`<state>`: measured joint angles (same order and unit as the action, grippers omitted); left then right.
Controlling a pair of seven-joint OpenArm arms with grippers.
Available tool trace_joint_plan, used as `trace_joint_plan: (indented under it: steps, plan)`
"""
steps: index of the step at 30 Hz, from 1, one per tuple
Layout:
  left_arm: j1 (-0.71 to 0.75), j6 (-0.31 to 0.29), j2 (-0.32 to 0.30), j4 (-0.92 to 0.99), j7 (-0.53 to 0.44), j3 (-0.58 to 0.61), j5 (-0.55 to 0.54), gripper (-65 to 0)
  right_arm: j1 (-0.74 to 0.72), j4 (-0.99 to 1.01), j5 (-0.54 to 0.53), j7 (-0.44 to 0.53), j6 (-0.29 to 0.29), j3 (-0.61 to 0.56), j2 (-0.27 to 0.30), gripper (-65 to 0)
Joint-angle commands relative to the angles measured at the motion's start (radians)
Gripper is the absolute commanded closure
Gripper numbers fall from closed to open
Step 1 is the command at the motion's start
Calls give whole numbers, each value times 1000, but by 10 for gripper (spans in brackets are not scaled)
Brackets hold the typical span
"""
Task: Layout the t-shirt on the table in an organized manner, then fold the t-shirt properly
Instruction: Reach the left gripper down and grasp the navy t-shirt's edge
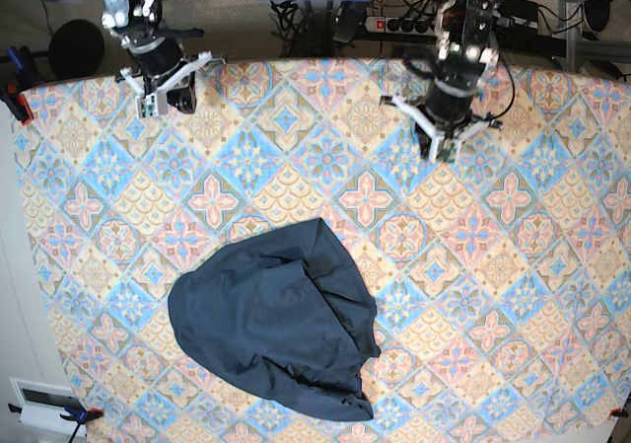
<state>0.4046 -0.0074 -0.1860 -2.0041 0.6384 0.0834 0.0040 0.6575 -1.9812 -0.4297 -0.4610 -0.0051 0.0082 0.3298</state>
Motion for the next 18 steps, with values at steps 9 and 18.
trace_joint_plan:
  steps: [9, 18]
  plan:
    - [-307, 1, 122, 101, 140, 48, 3, -56, -158, -8, -4, -40, 3, 3, 7, 0]
    - [-569, 1, 190, 411, 133, 128, -2, -204, -183, -10, -7, -40, 3, 2, 7, 0]
